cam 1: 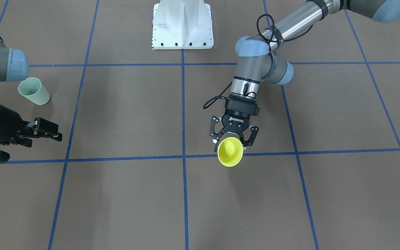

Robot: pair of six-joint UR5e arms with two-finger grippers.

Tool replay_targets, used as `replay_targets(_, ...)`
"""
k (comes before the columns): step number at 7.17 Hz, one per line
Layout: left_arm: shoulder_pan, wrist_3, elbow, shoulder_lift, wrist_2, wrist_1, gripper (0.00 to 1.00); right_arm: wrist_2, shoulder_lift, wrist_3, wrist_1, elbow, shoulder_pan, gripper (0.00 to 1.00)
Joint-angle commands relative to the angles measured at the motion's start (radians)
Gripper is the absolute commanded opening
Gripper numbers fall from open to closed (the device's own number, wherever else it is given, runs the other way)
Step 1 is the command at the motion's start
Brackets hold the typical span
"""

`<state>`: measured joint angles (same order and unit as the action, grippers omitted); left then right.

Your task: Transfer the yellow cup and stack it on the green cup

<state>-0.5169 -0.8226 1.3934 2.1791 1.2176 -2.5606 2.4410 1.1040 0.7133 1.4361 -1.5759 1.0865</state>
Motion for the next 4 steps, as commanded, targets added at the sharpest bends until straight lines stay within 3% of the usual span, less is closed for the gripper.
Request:
replay_targets(1,0.056,0.208,-0.04,0.025,0.197,-0.229,0.27,-0.07,-0.026,0.133,-0.107,-0.01,-0.075,1.0)
replay_targets(2,0.079,0.22,-0.071,0.037,0.291,-0.319,0.27,-0.08,-0.026,0.196,-0.181,-0.01,-0.11,1.0)
replay_targets(4,0.171,0.235,-0.067,0.077,0.338,-0.381,0.31,-0.08,-0.026,0.295,-0.29,-0.028,-0.155,1.0)
